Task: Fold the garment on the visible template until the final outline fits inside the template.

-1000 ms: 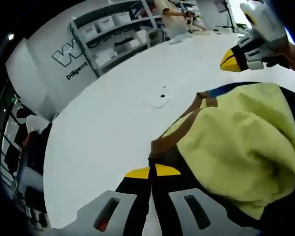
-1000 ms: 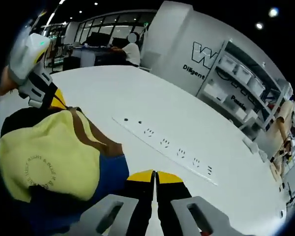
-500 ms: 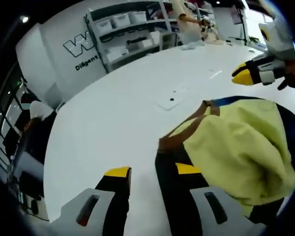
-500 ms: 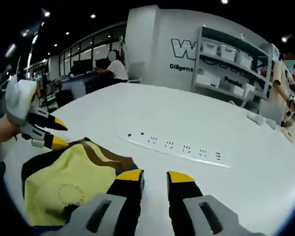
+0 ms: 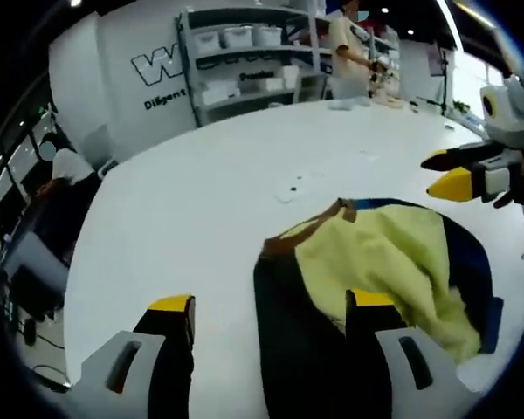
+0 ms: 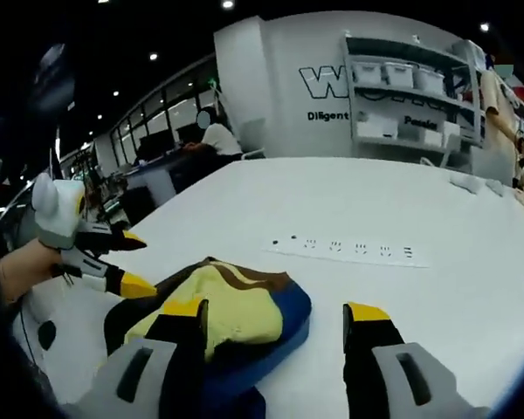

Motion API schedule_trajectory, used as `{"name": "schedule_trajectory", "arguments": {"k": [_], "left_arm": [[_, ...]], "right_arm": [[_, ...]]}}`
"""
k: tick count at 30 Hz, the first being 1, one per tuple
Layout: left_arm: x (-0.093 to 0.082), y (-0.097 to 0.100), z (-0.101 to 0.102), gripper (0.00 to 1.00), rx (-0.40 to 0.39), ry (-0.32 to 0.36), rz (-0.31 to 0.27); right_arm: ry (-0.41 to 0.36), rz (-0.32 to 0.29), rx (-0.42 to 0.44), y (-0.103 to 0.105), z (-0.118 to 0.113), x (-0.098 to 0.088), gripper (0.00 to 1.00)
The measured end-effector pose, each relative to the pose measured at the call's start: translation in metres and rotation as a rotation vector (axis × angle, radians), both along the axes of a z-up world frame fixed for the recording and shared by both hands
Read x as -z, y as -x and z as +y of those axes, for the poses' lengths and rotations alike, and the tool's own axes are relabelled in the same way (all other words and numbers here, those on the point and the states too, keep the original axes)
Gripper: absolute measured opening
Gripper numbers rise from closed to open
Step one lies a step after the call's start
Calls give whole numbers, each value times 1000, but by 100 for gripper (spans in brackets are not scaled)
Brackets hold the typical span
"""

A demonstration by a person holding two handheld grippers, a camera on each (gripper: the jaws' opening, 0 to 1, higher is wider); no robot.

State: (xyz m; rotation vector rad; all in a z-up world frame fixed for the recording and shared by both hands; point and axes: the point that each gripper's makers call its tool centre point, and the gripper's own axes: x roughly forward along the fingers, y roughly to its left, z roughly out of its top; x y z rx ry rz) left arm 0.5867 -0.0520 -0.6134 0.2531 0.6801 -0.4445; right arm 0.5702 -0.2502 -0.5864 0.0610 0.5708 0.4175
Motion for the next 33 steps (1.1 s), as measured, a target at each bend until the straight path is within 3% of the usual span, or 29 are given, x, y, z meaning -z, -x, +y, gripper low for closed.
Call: {"name": "schedule_trajectory", "arguments": {"k": [3, 8, 12, 18, 21, 22, 26, 29, 31, 33], "left_arm": [[-1, 11, -1, 74, -5, 29, 13], [-5, 29, 5, 75, -7, -9, -14], [-6, 47, 4, 76, -39, 46, 7], [-3, 71, 1, 76, -84, 73, 28], [-1, 80, 6, 65, -214, 139, 49], [-1, 82, 6, 63, -220, 141, 43], [2, 93, 6, 63, -250, 123, 15], [9, 99, 7, 59, -300, 146, 40], [19, 106, 3, 56, -316, 188, 101], [26, 107, 6, 48, -350, 204, 104]], "right_arm": [[-10, 1, -27, 13, 9, -4, 65], [-16, 4, -63, 35, 23, -7, 72], [21, -14, -86, 48, 32, -6, 73], [54, -4, -90, 72, 42, 3, 72], [83, -11, -61, 80, 42, 6, 67], [78, -13, -5, 80, 37, 6, 64], [54, -2, 49, 91, 39, 11, 60], [47, 13, 75, 98, 41, 17, 53], [43, 26, 86, 102, 43, 21, 48], [11, 32, 132, 105, 44, 25, 42]]}}
